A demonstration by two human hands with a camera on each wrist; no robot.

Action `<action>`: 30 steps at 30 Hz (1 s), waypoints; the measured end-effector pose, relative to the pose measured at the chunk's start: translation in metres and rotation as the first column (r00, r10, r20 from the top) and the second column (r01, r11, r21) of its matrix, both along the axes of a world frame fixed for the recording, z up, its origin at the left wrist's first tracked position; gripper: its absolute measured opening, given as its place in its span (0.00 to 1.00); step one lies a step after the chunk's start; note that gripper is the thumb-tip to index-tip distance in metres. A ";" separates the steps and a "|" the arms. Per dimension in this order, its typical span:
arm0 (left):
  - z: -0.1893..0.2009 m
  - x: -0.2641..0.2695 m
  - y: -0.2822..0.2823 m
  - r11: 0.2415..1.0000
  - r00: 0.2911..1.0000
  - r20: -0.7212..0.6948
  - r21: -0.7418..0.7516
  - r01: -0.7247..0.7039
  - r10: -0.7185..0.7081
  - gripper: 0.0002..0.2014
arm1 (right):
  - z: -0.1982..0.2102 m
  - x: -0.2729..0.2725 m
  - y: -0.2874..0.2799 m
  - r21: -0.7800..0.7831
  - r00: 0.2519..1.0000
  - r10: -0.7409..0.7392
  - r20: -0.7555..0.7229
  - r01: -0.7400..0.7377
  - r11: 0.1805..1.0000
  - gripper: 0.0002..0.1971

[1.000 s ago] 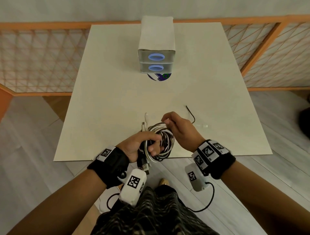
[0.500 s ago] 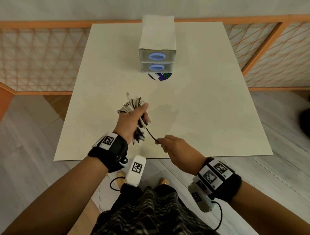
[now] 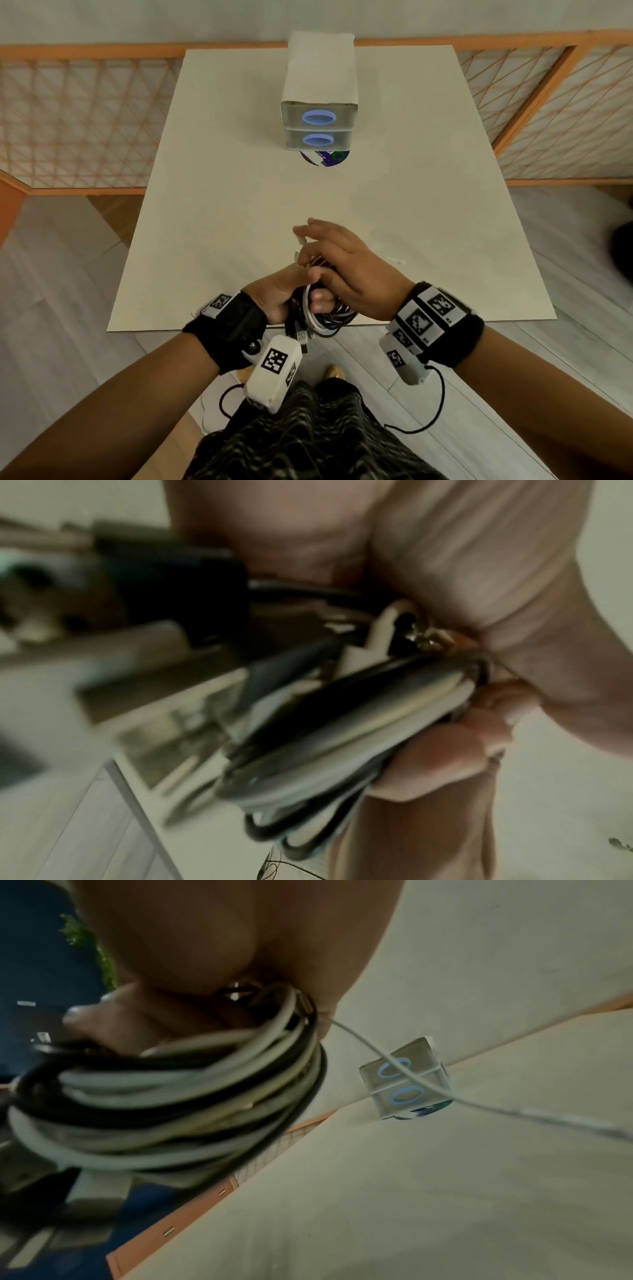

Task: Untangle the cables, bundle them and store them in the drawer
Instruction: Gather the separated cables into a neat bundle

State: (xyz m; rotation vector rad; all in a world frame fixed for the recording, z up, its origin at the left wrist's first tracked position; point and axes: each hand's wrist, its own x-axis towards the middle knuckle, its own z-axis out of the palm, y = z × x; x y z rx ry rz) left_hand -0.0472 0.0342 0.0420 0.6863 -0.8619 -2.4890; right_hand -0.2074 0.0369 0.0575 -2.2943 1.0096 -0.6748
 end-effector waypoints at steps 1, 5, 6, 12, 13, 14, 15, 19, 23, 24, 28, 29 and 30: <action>-0.001 0.001 -0.001 1.000 1.000 0.000 0.017 0.008 -0.008 0.17 | 0.000 0.000 -0.001 0.106 1.000 -0.002 0.024 0.000 0.994 0.17; 0.001 0.005 -0.002 0.996 0.998 0.000 0.063 -0.067 0.067 0.16 | -0.010 -0.019 -0.006 0.520 0.938 -0.291 0.188 0.156 0.839 0.20; 0.003 0.004 -0.003 0.986 0.990 -0.023 0.097 -0.134 0.137 0.17 | -0.013 -0.024 -0.006 0.559 0.921 -0.361 0.147 0.224 0.798 0.18; 0.010 0.002 -0.024 0.769 0.782 -0.013 0.194 -0.609 0.623 0.12 | -0.035 -0.018 0.021 0.433 0.945 -0.241 -0.219 0.316 0.844 0.17; 0.011 0.003 -0.029 0.724 0.741 0.024 0.192 -0.662 0.671 0.12 | -0.038 -0.016 0.025 0.428 0.940 -0.201 -0.276 0.307 0.850 0.17; 0.010 0.005 -0.034 0.685 0.704 0.062 0.187 -0.704 0.707 0.14 | -0.039 -0.015 0.028 0.399 0.929 -0.165 -0.331 0.296 0.868 0.17; 0.009 0.006 -0.038 0.653 0.674 0.099 0.179 -0.736 0.732 0.15 | -0.038 -0.013 0.030 0.337 0.914 -0.149 -0.377 0.285 0.897 0.15; 0.003 -0.001 -0.036 0.695 0.665 0.288 0.000 -0.719 0.689 0.20 | -0.020 -0.002 0.027 -0.133 0.921 -0.171 -0.351 0.132 0.982 0.12; 0.000 -0.020 -0.022 0.814 0.729 0.401 -0.078 -0.576 0.554 0.18 | -0.013 0.008 0.012 -0.399 0.950 -0.192 -0.245 0.081 0.913 0.08; 0.000 -0.021 -0.021 0.837 0.766 0.389 -0.024 -0.547 0.512 0.15 | -0.014 0.008 0.010 -0.417 0.962 -0.173 -0.212 0.071 0.906 0.08; 0.012 -0.019 -0.018 0.933 0.903 0.334 0.145 -0.331 0.268 0.13 | -0.021 0.003 0.013 -0.534 0.972 -0.202 -0.119 0.109 0.838 0.07; 0.015 -0.019 -0.016 0.952 0.926 0.318 0.156 -0.265 0.205 0.16 | -0.022 0.002 0.015 -0.559 0.965 -0.240 -0.102 0.144 0.817 0.06; 0.016 -0.020 -0.015 0.968 0.937 0.311 0.136 -0.212 0.161 0.20 | -0.023 0.002 0.015 -0.566 0.957 -0.277 -0.082 0.184 0.803 0.05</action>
